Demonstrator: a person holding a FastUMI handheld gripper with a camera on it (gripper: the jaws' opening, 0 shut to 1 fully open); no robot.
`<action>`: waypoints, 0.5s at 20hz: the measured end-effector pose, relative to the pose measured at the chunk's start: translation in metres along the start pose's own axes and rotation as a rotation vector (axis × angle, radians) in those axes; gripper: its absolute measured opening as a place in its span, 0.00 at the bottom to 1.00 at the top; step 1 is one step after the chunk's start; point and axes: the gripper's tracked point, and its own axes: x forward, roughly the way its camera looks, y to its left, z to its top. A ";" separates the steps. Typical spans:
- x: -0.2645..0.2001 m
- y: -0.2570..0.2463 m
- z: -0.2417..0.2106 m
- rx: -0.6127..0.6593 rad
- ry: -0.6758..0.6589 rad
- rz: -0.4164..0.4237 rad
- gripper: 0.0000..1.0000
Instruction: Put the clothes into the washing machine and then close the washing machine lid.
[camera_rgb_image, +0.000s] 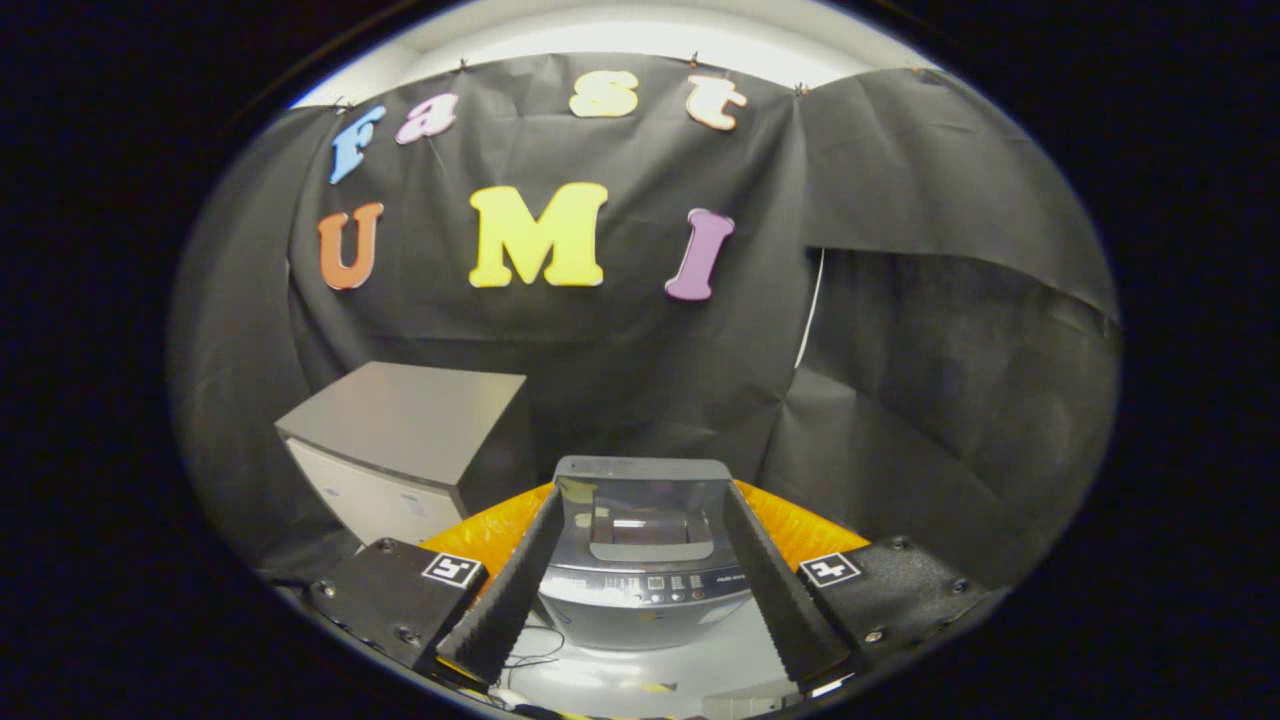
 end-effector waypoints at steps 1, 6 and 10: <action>-0.020 -0.007 0.002 -0.004 -0.032 0.012 1.00; -0.109 -0.032 -0.009 0.016 -0.133 0.068 1.00; -0.172 -0.041 -0.025 0.063 -0.154 0.116 1.00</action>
